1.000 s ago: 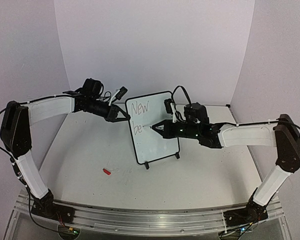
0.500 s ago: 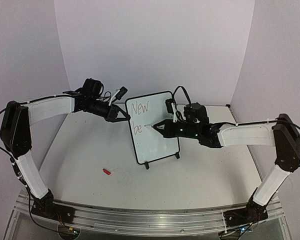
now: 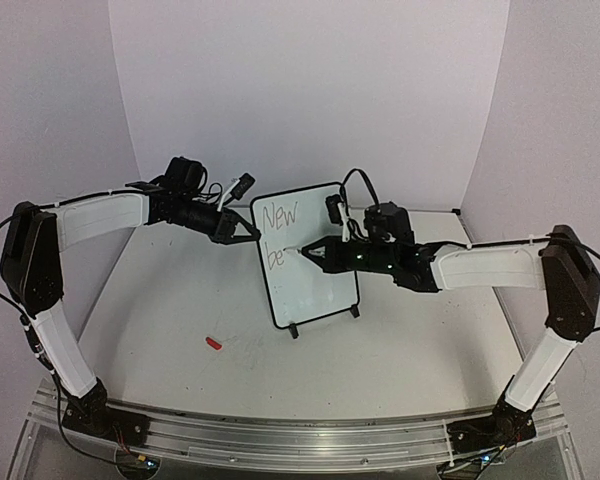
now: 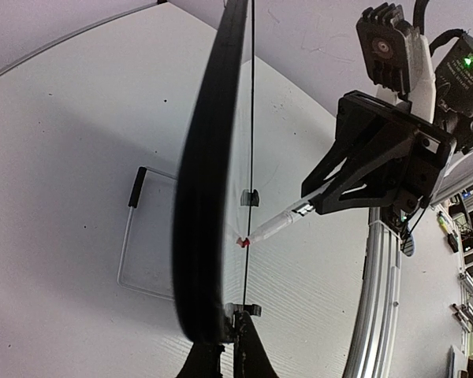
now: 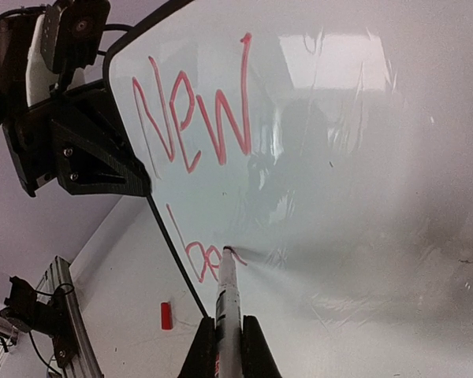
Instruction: Write a sentence on the whiteboard
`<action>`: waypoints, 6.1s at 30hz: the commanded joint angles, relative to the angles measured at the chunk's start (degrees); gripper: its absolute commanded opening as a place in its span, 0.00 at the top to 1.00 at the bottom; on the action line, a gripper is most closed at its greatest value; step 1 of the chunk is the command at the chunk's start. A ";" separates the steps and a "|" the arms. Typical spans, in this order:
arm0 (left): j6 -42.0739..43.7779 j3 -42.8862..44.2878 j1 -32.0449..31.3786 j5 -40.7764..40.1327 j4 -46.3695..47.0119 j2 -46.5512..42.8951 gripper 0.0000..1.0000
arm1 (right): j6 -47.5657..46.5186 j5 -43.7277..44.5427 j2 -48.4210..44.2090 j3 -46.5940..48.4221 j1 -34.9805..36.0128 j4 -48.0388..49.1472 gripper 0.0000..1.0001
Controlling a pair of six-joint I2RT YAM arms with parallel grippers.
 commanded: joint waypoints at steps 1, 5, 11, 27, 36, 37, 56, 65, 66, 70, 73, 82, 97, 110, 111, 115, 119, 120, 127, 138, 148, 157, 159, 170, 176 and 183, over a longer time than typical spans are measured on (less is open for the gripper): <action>2.35 1.31 -1.75 -1.53 -3.40 0.04 1.00 | -0.06 -1.40 1.30 -0.29 -0.30 0.94 1.00; 2.29 1.38 -1.80 -1.44 -3.43 0.12 1.00 | 0.13 -1.15 0.63 -2.35 -0.29 0.92 1.00; 2.28 1.47 -1.78 -1.45 -3.40 0.24 1.00 | 0.08 1.72 -1.17 -3.28 -0.31 0.92 1.00; 2.34 1.47 -1.78 -1.45 -3.38 0.14 1.00 | -1.37 4.37 -3.17 -0.02 -0.34 0.58 1.00; 2.32 1.46 -1.83 -1.45 -3.47 0.15 1.00 | -1.35 3.63 -2.02 0.08 -0.33 0.56 1.00; 2.33 1.45 -1.79 -1.45 -3.46 0.15 1.00 | -1.18 3.45 -1.76 -0.17 -0.29 0.57 1.00; 2.29 1.46 -1.77 -1.36 -3.44 0.26 1.00 | 1.60 -0.42 0.29 -6.47 -0.08 2.23 1.00; 2.30 1.51 -1.78 -1.38 -3.51 0.39 1.00 | 2.33 -2.32 1.81 -3.44 0.90 4.45 1.00; 2.35 1.46 -1.78 -1.40 -3.48 0.35 1.00 | 2.71 -2.56 1.36 -3.44 0.89 5.42 1.00; 2.35 1.47 -1.79 -1.40 -3.48 0.33 1.00 | 4.27 -4.26 -2.44 -4.88 0.90 9.67 1.00; 2.41 1.47 -1.78 -1.43 -3.50 0.25 1.00 | 4.55 -6.73 -5.27 -6.20 0.90 11.53 1.00; 2.43 1.36 -1.85 -1.52 -3.58 -0.13 1.00 | 1.82 -5.82 -13.03 -10.15 0.89 7.45 1.00; 2.78 0.94 -2.39 -2.25 -4.07 -0.44 1.00 | -4.13 -9.13 -12.29 -8.33 -3.04 -2.24 1.00; 3.15 1.08 -2.57 -2.71 -4.47 -0.20 1.00 | -4.69 -7.20 -6.08 -4.44 -4.06 -2.07 1.00; 3.15 1.11 -2.61 -2.69 -4.52 -0.18 1.00 | -4.79 -7.06 -5.75 -4.03 -4.06 -2.07 1.00; 3.21 1.12 -2.66 -2.68 -4.55 -0.09 1.00 | -4.64 -6.98 -4.05 -2.21 -4.09 -2.02 1.00; 3.17 1.20 -2.66 -2.68 -4.56 -0.03 1.00 | -4.65 -6.41 -3.05 -0.61 -4.06 -1.90 1.00; 3.15 1.20 -2.66 -2.68 -4.56 -0.02 1.00 | -4.59 -6.28 -2.67 -0.17 -4.10 -1.93 1.00; 3.28 1.25 -2.67 -2.68 -4.64 -0.08 1.00 | -4.15 -4.82 -0.73 1.42 -4.09 -1.89 1.00; 3.29 1.29 -2.75 -2.66 -4.72 -0.12 1.00 | -3.45 -2.78 -1.58 -1.14 -4.04 -1.89 1.00; 3.35 1.38 -2.86 -2.68 -4.72 -0.11 1.00 | -2.10 -3.94 -2.36 -4.20 -4.07 -0.62 1.00; 3.35 1.47 -2.89 -2.68 -4.78 -0.03 1.00 | -2.08 -8.98 -7.18 -4.97 -3.98 1.29 1.00; 3.38 1.48 -2.92 -2.68 -4.79 -0.05 1.00 | -2.03 -8.63 -7.96 -4.64 -3.98 1.43 1.00; 3.34 1.47 -2.97 -2.69 -4.80 0.06 1.00 | -3.48 -5.74 -3.85 -0.44 -3.59 1.27 1.00; 3.32 1.54 -2.98 -2.58 -4.81 0.06 1.00 | -3.63 -5.68 -2.16 0.91 -3.50 1.01 1.00; 3.36 1.55 -3.01 -2.59 -4.81 0.15 1.00 | -3.42 -3.86 -1.25 1.15 -3.55 0.85 1.00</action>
